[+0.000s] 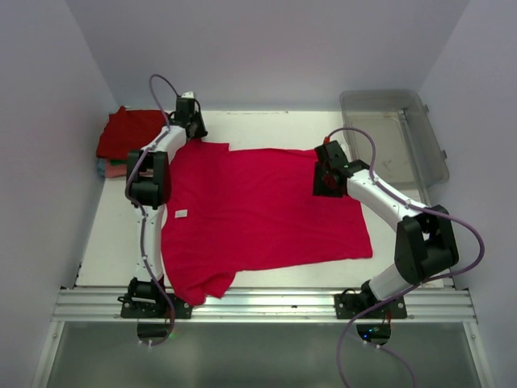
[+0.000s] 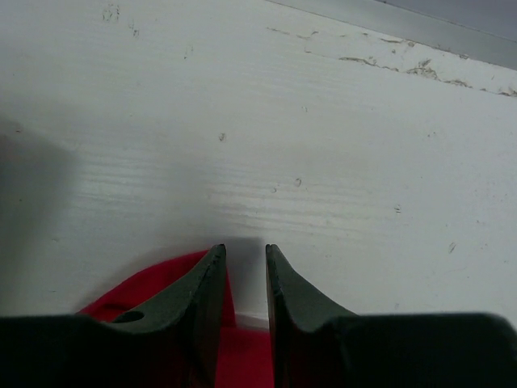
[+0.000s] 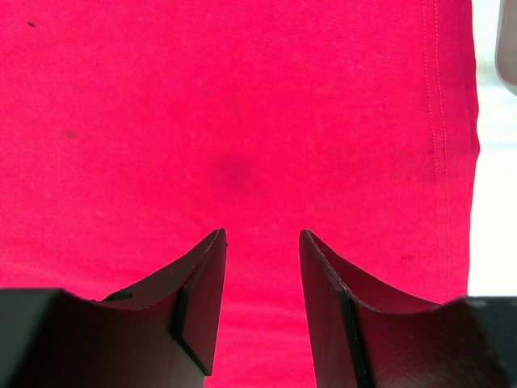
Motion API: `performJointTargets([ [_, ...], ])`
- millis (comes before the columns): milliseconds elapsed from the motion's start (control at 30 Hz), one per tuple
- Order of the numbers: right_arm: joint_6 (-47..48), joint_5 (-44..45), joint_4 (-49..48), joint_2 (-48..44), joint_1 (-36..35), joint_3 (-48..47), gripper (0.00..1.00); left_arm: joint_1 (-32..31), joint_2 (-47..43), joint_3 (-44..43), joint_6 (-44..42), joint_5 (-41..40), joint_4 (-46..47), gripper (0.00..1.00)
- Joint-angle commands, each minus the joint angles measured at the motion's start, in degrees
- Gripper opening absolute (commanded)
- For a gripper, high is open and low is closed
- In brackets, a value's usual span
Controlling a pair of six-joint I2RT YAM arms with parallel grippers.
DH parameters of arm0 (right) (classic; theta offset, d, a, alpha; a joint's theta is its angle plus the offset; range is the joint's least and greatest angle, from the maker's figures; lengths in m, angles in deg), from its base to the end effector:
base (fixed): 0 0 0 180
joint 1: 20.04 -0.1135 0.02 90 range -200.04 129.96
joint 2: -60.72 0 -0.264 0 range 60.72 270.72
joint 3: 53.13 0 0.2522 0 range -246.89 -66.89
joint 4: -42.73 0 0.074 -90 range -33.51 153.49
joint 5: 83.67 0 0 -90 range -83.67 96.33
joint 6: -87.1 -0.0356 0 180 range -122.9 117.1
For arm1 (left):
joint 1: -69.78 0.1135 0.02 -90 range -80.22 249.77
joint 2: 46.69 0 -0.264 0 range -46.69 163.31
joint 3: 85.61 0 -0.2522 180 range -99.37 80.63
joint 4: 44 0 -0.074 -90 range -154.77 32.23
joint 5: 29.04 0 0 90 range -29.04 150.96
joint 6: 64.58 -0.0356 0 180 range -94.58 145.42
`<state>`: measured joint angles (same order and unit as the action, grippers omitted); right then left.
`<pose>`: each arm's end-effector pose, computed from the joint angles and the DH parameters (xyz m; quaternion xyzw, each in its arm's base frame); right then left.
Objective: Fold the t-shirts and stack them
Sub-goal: Fold the tshirt
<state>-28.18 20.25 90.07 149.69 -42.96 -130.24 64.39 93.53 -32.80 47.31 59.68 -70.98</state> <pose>0.2959 0.1158 0.2324 0.0519 0.9561 0.0010 0.2883 0.5502 -0.0511 0.1551 -0.1347 0.8962 -0.0898 0.4130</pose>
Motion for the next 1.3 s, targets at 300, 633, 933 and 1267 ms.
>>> performJointTargets([
  [300, 0.7, 0.1, -1.2, -1.3, 0.0, 0.4, 0.45, -0.1, -2.7, 1.6, 2.3, -4.7, 2.8, 0.3],
  [633, 0.8, 0.2, -1.3, -0.6, 0.0, 0.3, 0.45, -0.6, -8.3, 6.2, 1.3, -3.8, 8.8, 0.3],
  [933, 1.4, 0.3, -1.4, -0.1, 0.0, 0.2, 0.45, -0.6, -3.6, 0.5, 1.2, -7.5, 1.9, 0.28],
  [1267, 1.4, 0.8, -1.2, 0.7, 0.1, 0.1, 0.45, -0.6, -0.7, -1.2, 2.0, -9.4, -1.1, 0.28],
])
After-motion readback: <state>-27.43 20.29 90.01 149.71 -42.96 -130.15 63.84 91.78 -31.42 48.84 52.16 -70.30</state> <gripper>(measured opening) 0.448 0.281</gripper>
